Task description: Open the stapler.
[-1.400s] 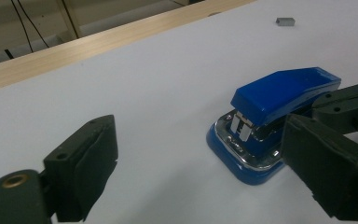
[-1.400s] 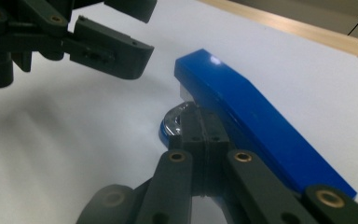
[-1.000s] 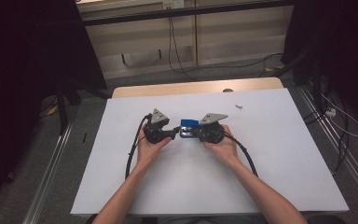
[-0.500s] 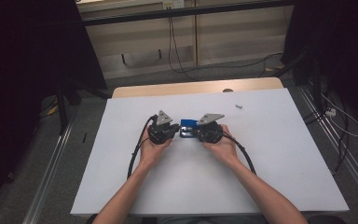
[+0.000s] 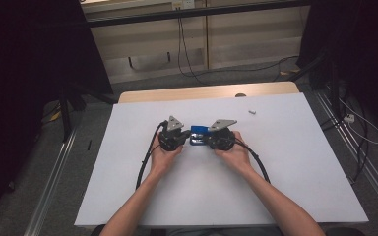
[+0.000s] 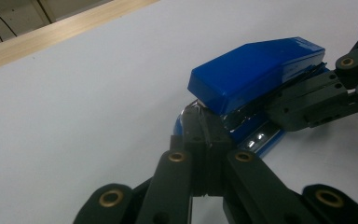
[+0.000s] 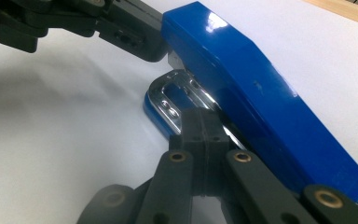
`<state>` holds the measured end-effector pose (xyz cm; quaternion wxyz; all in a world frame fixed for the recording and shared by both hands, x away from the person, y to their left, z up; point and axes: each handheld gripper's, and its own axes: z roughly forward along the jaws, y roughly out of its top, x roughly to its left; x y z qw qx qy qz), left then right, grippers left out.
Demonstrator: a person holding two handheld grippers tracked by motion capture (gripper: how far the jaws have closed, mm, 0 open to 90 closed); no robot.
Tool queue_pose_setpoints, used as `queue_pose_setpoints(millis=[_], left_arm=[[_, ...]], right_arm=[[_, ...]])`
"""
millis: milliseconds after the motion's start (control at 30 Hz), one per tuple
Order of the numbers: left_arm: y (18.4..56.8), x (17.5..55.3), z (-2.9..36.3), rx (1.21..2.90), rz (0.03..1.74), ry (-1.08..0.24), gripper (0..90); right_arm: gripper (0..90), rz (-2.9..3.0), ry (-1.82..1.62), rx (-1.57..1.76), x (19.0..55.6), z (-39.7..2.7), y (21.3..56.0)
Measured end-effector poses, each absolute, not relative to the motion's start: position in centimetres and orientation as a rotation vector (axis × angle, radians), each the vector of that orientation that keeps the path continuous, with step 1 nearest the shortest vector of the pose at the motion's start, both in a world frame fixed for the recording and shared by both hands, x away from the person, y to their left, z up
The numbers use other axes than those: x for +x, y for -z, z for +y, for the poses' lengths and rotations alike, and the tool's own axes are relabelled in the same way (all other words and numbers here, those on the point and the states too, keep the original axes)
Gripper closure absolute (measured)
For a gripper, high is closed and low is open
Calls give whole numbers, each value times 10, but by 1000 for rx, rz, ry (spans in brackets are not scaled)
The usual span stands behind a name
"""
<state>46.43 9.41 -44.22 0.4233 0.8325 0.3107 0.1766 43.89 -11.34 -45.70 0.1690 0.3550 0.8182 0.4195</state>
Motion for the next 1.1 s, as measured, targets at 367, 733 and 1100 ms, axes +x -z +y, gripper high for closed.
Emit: queue_pose_setpoints(millis=[367, 733, 1100], left_arm=[[441, 466, 94, 2059, 792, -417, 900], [435, 468, 93, 2019, 789, -407, 900], [431, 466, 92, 2002, 785, -421, 900]], right_arm=[[900, 2330, -1204, 1023, 440, -114, 457], [900, 2331, -1197, 1011, 440, -114, 457], [900, 2323, -1179, 986, 439, -113, 457]])
